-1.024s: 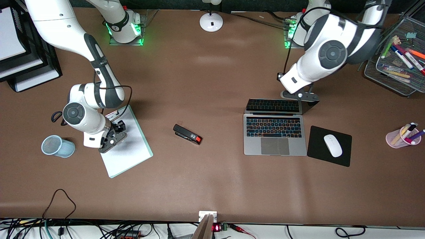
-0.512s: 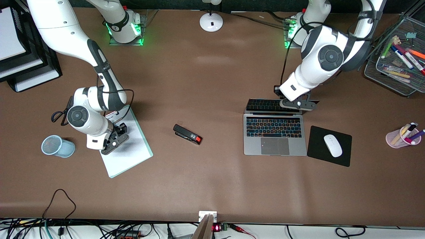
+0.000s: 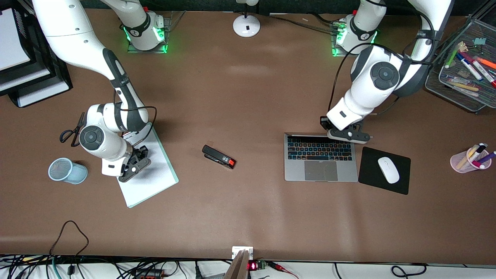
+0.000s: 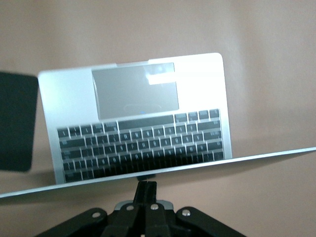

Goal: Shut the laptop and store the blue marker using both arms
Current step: 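Carry the marker to the cup while the left gripper pushes the lid down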

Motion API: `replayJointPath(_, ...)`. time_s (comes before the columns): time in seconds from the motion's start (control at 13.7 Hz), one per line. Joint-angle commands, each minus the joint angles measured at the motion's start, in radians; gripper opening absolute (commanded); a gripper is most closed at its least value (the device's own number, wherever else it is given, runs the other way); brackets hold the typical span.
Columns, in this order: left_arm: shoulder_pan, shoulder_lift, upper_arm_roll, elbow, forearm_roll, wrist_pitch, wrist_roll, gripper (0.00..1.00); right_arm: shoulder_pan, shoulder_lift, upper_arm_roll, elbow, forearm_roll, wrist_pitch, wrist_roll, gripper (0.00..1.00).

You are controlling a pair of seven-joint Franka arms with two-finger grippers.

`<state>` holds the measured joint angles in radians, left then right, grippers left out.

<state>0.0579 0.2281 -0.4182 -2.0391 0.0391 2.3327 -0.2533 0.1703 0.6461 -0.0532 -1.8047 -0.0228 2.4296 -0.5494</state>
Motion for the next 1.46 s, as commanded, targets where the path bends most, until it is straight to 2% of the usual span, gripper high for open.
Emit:
replayJointPath(0.0, 0.01, 0.126, -0.002, 0.131, 0.057, -0.001, 0.009, 0.0, -0.006, 0.012, 0.004, 0.015, 0.012, 0.006, -0.009, 0.04)
replayJointPath(0.15, 0.007, 0.178, 0.004, 0.169, 0.064, -0.001, 0.011, 0.0, -0.02, -0.011, 0.004, 0.021, 0.012, -0.01, -0.015, 0.0)
replayJointPath(0.44, 0.005, 0.259, 0.016, 0.209, 0.099, 0.08, 0.006, 0.0, -0.081, -0.149, 0.006, 0.022, 0.038, -0.092, -0.076, 0.0)
replayJointPath(0.73, 0.003, 0.352, 0.036, 0.226, 0.162, 0.2, 0.0, 0.0, -0.156, -0.233, 0.003, 0.071, 0.21, -0.214, -0.237, 0.0)
replayJointPath(0.95, 0.0, 0.405, 0.041, 0.27, 0.162, 0.203, -0.001, 0.0, -0.264, -0.243, 0.003, 0.146, 0.328, -0.363, -0.462, 0.0)
replayJointPath(1.39, -0.006, 0.496, 0.045, 0.323, 0.16, 0.207, -0.004, 0.0, -0.449, -0.223, -0.002, 0.192, 0.605, -0.443, -0.979, 0.0)
